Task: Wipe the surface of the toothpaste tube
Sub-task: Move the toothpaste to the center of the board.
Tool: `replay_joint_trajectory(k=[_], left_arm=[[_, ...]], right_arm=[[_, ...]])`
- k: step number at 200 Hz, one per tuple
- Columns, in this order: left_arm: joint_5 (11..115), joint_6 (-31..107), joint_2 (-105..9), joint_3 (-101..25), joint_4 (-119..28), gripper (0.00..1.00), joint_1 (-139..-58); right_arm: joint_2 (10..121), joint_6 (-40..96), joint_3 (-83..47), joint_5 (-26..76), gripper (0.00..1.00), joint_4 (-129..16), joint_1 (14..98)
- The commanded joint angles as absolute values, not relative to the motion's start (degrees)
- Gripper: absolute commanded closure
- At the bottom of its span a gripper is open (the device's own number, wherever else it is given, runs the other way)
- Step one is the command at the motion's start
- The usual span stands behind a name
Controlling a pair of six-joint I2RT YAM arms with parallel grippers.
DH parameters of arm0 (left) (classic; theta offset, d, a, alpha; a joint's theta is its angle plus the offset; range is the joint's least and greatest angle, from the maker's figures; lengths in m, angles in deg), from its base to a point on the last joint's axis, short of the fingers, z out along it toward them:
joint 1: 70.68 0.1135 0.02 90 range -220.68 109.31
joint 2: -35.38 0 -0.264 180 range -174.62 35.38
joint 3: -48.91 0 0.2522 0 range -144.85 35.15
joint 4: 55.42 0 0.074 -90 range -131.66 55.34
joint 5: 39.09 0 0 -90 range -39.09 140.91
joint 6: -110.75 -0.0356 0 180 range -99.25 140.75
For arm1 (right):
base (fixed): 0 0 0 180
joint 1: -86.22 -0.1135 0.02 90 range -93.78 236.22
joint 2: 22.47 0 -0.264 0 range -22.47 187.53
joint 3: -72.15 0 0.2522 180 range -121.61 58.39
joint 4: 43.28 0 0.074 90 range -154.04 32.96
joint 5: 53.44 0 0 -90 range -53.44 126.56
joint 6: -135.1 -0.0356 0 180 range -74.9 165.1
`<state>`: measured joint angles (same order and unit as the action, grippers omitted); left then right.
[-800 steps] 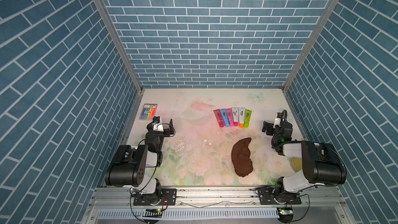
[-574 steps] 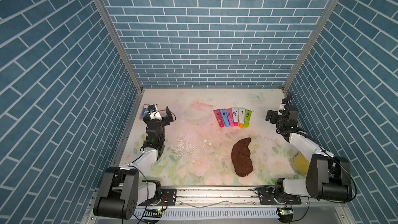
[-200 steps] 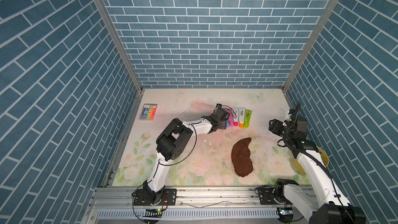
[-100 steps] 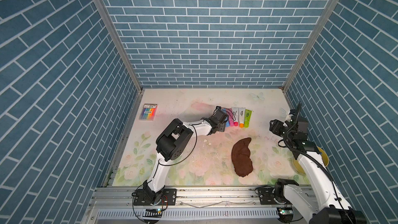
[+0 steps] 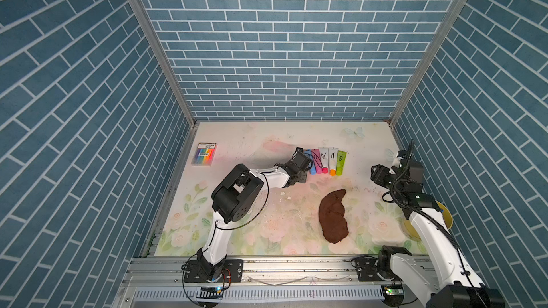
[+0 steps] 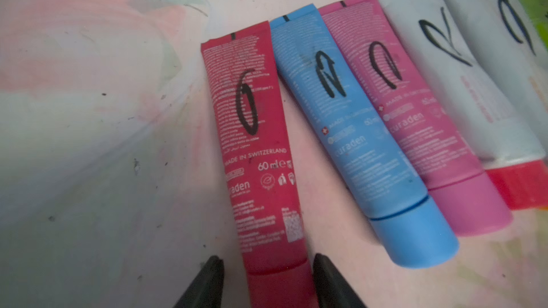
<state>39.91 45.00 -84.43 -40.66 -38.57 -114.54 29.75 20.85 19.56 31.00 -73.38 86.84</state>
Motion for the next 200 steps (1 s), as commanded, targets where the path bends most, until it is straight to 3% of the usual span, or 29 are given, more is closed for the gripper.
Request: replay_joint_trajectory(k=[1, 46, 84, 171, 200], left_arm=[[40.55, 44.75, -83.03, -39.48, -38.52, 0.57, -114.64], [40.51, 44.76, -76.16, -30.8, -40.56, 0.71, -114.74], [43.51, 44.51, -65.35, -16.16, -44.34, 0.72, -115.91], [44.41, 40.9, -46.2, 2.6, -48.75, 0.7, -125.37], [46.44, 40.28, -41.54, 7.12, -52.09, 0.6, -125.55]], right_arm=[[29.73, 19.48, 19.37, 29.68, 0.36, -73.74, 86.27], [32.25, 19.35, 15.47, 21.79, 0.47, -77.17, 83.18], [35.89, 21.33, 11.29, 17.85, 0.47, -86.82, 77.65], [30.91, 15.8, 21.54, 18.56, 0.44, -95.07, 60.9], [32.76, 14.09, 25.89, 21.1, 0.44, -92.11, 58.31]])
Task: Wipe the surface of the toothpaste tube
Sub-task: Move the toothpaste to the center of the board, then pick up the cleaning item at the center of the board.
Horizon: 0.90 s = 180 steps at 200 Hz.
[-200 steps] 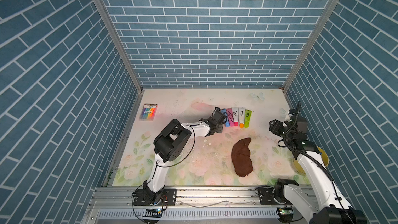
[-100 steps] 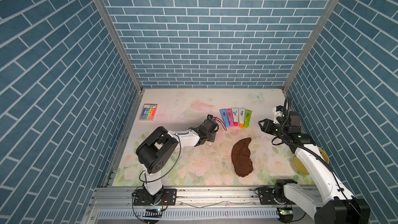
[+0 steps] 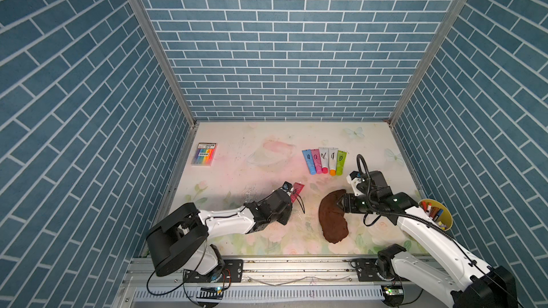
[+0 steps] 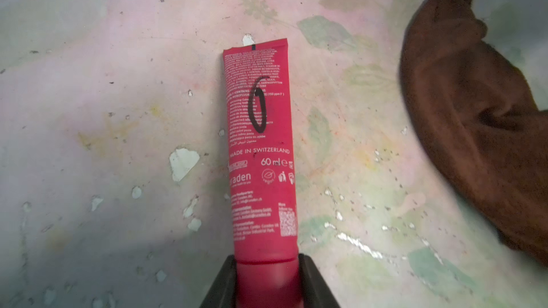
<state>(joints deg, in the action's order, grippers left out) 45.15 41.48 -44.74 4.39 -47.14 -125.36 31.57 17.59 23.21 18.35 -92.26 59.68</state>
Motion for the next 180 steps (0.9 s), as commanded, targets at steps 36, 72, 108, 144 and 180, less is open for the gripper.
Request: replay_joint_trajectory(k=[36, 72, 108, 144, 180], left_arm=[[46.8, 40.16, -40.92, 8.96, -53.25, 0.5, -125.65], [47.37, 42.07, -37.73, 12.29, -54.14, 0.39, -125.64], [47.08, 44.33, -36.13, 14.39, -53.86, 0.36, -125.69], [47.52, 43.7, -39.35, 13.2, -54.58, 0.38, -125.64], [45.72, 42.82, -42.38, 11.69, -54.27, 0.42, -125.69]], right_arm=[[34.07, 12.03, 29.77, 21.18, 0.48, -86.93, 56.43], [36.52, 11.46, 29.55, 19.15, 0.51, -84.83, 54.16], [36.68, 11.74, 28.6, 20.94, 0.76, -84.48, 53.76], [36.29, 13.13, 23.37, 24.43, 1.0, -85.55, 53.79], [41.45, 16.03, 16.2, 21.77, 1.0, -82.67, 53.78]])
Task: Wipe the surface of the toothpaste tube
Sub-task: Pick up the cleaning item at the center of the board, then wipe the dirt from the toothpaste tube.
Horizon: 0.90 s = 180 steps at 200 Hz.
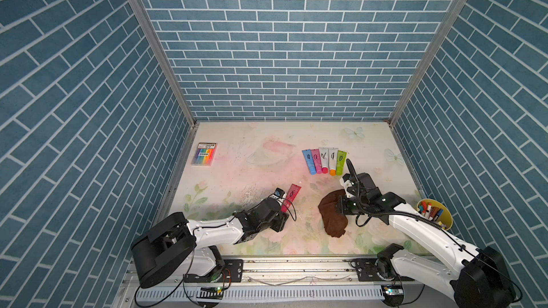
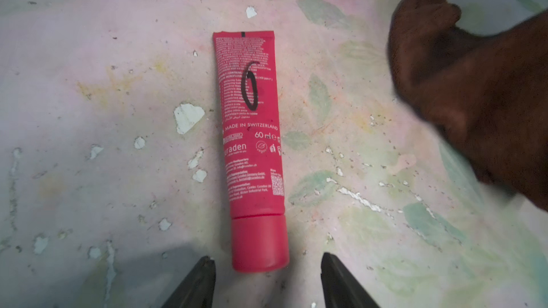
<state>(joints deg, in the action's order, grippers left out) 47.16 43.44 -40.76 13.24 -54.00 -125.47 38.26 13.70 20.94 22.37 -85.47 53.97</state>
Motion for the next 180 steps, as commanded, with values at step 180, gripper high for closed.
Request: replay_joint_trajectory(k=[180], left_arm=[[48.92, 38.36, -46.88, 8.89, -58.19, 0.68, -125.63]], right_arm=[[81.07, 19.1, 0.96, 16.58, 1.0, -57.51, 45.44]])
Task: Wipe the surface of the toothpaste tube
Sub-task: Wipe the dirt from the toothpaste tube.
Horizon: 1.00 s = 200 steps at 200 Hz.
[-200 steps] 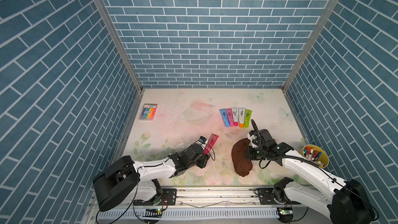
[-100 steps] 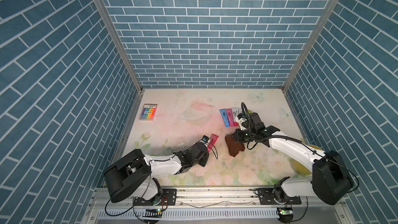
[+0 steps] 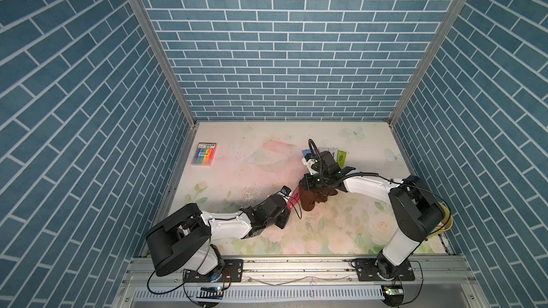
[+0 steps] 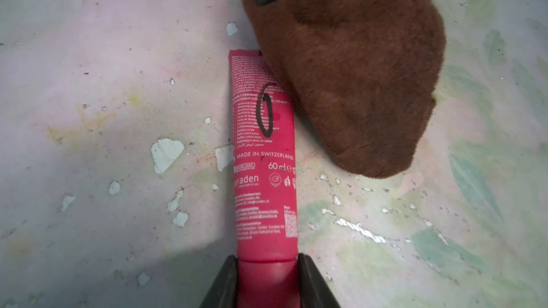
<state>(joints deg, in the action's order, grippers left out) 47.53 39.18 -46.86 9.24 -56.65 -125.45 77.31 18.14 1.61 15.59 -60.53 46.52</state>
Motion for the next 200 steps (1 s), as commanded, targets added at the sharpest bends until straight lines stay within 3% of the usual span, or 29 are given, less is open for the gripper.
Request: replay_joint_trajectory(k=[1, 136, 174, 200], left_arm=[[48.9, 38.3, -46.88, 8.92, -58.19, 0.68, -125.62], [46.91, 38.58, -47.98, 8.3, -57.54, 0.74, -125.62], [46.68, 38.76, -46.81, 8.97, -57.83, 0.76, -125.55], [46.71, 38.96, -46.23, 9.4, -57.88, 0.77, -125.61]], right_arm=[[81.24, 19.09, 0.93, 16.64, 1.0, -57.5, 45.39], [79.3, 10.98, 16.64, 11.86, 1.0, -45.91, 34.94], [76.67, 10.84, 19.14, 17.91, 1.0, -49.12, 35.87], [77.01, 11.43, 20.87, 21.8, 1.0, -51.57, 43.22]])
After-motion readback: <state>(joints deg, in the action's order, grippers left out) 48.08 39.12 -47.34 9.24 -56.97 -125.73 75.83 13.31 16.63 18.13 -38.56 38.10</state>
